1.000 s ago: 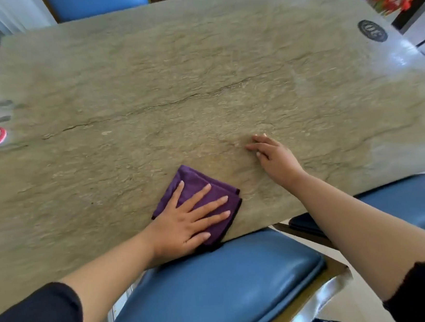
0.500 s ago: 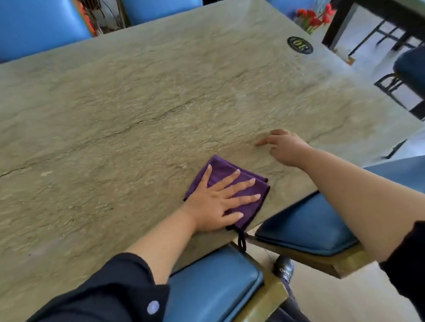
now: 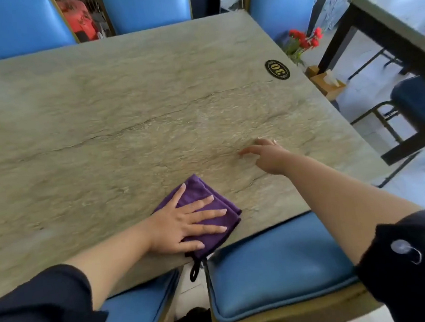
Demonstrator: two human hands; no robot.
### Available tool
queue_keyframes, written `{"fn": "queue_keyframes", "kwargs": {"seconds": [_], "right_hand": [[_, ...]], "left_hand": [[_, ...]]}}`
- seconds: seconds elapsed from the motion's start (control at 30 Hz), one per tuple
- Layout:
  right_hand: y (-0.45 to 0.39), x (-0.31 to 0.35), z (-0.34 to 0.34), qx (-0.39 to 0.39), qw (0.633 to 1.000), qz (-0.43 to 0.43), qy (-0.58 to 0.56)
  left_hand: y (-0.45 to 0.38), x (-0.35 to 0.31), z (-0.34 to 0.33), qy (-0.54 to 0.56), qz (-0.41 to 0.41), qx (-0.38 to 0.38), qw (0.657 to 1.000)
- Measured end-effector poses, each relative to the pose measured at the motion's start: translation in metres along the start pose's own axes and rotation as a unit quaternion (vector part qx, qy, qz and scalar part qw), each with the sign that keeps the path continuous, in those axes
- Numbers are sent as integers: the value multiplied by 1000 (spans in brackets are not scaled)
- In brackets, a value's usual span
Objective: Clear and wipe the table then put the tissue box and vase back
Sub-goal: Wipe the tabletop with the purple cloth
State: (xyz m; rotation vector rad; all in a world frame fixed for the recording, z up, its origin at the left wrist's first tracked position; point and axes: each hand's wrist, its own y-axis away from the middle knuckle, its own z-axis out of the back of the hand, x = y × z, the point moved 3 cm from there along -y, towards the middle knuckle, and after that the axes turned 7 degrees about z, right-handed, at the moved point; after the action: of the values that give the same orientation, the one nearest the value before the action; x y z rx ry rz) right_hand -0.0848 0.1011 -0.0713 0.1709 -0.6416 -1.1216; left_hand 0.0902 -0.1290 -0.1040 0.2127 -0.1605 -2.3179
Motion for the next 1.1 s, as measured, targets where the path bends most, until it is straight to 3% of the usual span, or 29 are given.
{"fn": "queue_keyframes", "kwargs": {"seconds": [0.07, 0.17, 0.23, 0.3, 0.4, 0.5, 0.57, 0.7, 0.77, 0.83, 1.0, 1.07, 1.1], "right_hand": [[-2, -6, -1, -3, 1000, 13, -7], [-2, -12, -4, -3, 1000, 18, 2], [-5, -16, -1, -11, 1000, 26, 7], [-4, -24, 7, -16, 999, 29, -17], [4, -40, 15, 6, 997, 46, -66], [10, -58, 18, -3, 991, 52, -121], [8, -67, 16, -12, 991, 46, -122], [1, -85, 10, -28, 991, 47, -122], [-2, -92, 14, -33, 991, 49, -117], [-5, -105, 30, -56, 992, 44, -103], [3, -163, 65, -127, 987, 41, -87], [4, -189, 73, -153, 985, 45, -60], [2, -201, 77, -158, 985, 45, -45]], "left_hand": [[-21, 20, 4, 18, 104, 1, 994], [-71, 27, 9, 29, 306, -9, 952], [-106, 12, 14, 47, 367, -13, 929], [-130, -15, 14, 62, 330, -20, 942], [-124, -57, 6, 12, 155, -45, 987], [-93, -42, 2, -8, 25, -46, 999], [-90, -12, 7, 7, 50, -28, 998], [-137, 11, 16, 34, 279, -7, 960], [-171, -5, 20, 47, 331, -4, 943], [-202, -36, 22, 59, 294, -10, 954], [-214, -95, 14, -10, 72, -44, 996], [-225, -80, 19, -8, 48, -37, 998], [-237, -68, 25, 1, 78, -28, 997]]}}
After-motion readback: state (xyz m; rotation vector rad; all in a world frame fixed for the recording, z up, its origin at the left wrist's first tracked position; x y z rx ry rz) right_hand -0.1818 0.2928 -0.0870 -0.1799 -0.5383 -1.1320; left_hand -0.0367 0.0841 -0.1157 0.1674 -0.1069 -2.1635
